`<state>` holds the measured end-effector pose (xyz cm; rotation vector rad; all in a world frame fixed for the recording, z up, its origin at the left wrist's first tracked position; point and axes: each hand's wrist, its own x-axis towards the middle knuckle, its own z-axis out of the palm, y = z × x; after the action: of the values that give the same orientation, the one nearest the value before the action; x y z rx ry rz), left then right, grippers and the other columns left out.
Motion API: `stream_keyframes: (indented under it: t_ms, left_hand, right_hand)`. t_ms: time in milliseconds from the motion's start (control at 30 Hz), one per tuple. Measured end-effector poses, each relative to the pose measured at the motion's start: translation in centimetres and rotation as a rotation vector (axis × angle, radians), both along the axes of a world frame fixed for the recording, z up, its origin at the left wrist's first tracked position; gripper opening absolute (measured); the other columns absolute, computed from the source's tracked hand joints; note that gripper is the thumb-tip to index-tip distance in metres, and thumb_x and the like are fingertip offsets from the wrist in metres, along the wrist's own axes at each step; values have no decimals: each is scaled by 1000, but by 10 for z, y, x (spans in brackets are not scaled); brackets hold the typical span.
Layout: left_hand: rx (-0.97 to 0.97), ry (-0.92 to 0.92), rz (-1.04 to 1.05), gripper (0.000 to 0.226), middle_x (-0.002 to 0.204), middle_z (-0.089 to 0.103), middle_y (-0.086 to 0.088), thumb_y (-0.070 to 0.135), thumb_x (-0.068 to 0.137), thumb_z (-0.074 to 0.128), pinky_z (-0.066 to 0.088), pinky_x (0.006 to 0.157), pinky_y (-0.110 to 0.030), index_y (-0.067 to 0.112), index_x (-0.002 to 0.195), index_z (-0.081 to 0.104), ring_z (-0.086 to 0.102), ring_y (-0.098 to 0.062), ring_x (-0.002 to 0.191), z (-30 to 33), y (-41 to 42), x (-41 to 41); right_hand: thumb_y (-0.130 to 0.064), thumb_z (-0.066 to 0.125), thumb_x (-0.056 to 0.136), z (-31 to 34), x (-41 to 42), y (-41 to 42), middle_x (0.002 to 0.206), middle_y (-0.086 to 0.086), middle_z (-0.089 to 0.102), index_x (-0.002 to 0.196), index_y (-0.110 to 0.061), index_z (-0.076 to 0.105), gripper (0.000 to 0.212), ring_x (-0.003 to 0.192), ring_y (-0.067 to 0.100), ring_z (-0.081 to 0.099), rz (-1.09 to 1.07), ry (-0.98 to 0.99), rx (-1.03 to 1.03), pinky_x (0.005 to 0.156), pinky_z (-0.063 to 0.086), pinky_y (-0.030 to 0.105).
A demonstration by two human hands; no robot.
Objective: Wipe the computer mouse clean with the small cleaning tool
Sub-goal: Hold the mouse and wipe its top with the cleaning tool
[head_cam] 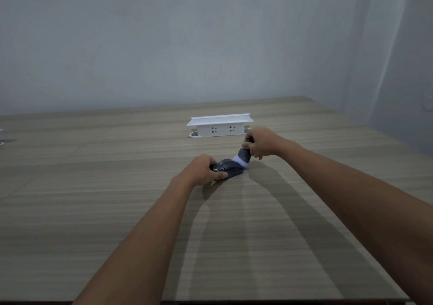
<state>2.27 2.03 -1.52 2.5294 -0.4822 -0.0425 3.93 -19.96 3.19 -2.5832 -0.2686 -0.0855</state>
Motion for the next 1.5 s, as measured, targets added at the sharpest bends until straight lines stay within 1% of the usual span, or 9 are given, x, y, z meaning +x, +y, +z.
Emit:
stream_keyframes:
  t_ms: [200,367,533,767,933,1033,1133,1367,1500]
  left_hand:
    - [20,-11,-17,29,64,56,4,37,84,73,33,54,-27,9,93,71,49,-12,60,1,1,-1]
    - [41,-16,-27,22,60,53,6,38,85,71,30,53,-27,16,82,67,48,-12,58,1,1,0]
    - [51,-27,-33,24,59,52,6,38,86,71,29,52,-27,15,81,65,46,-10,56,1,1,1]
    - [34,-4,-20,32,68,60,1,40,85,71,34,55,-28,10,96,72,53,-17,65,0,1,2]
    - [56,-18,-5,29,64,56,4,37,86,70,32,52,-27,9,94,71,49,-11,58,2,-1,0]
    - [52,-12,-5,32,73,63,-2,38,86,70,34,54,-27,8,99,72,53,-15,64,1,-1,0]
    - [38,-1,4,34,83,69,-8,39,85,70,37,56,-27,9,102,72,57,-18,70,-1,-1,1]
    - [42,-24,13,31,74,65,-3,36,86,70,35,53,-25,7,98,71,54,-15,63,-2,-1,0]
    - [20,-16,19,33,80,71,-9,37,85,70,39,56,-27,8,99,71,58,-18,69,-3,-1,-1]
  right_hand:
    - [-18,55,100,6,7,20,76,9,70,98,-7,64,14,59,19,69,70,-58,39,54,55,27]
    - [-13,53,100,3,8,19,91,14,69,102,-2,66,17,50,14,59,10,-44,-140,47,49,24]
    - [-17,55,100,3,9,12,78,8,67,103,-4,65,17,60,18,67,73,-60,19,53,56,23]
    - [-18,54,100,11,7,16,68,-1,62,97,-6,63,15,49,12,62,68,-38,-127,46,47,20]
    - [-19,58,95,17,5,16,68,6,67,97,1,69,23,50,14,61,60,10,32,43,49,19]
    - [-18,57,96,15,3,11,66,4,66,97,1,70,23,42,7,60,32,-15,-84,41,47,18]
    - [-18,56,97,11,3,10,81,13,70,96,1,70,23,58,23,69,16,-58,-187,39,45,20]
    - [-18,58,95,16,-6,11,66,4,68,95,0,71,22,42,8,58,104,-12,0,45,49,20]
    - [-15,55,95,12,-9,3,67,8,69,94,2,71,23,35,5,56,39,-30,-127,41,47,19]
